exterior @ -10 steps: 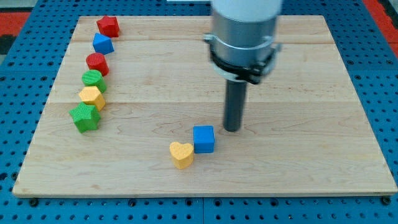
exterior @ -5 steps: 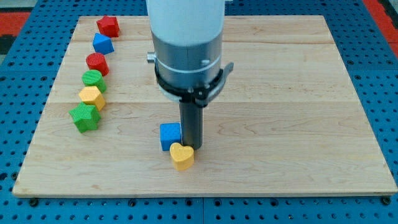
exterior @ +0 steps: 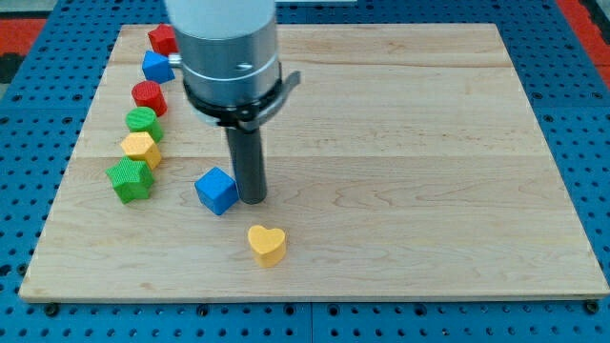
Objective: Slide the blue cube below the green star
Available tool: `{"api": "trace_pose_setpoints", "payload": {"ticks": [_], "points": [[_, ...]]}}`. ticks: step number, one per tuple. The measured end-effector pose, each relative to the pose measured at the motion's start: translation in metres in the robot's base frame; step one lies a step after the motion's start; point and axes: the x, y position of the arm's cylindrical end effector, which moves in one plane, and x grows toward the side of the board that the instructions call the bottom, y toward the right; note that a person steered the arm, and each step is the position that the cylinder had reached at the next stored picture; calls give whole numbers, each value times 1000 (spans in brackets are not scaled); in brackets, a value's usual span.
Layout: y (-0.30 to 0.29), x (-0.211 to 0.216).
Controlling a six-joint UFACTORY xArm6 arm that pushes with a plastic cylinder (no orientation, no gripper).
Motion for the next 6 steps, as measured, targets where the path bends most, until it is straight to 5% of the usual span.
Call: {"api": "trace_pose_setpoints", "payload": {"ticks": [4, 6], "points": [[-38, -30], [-63, -1]]}}
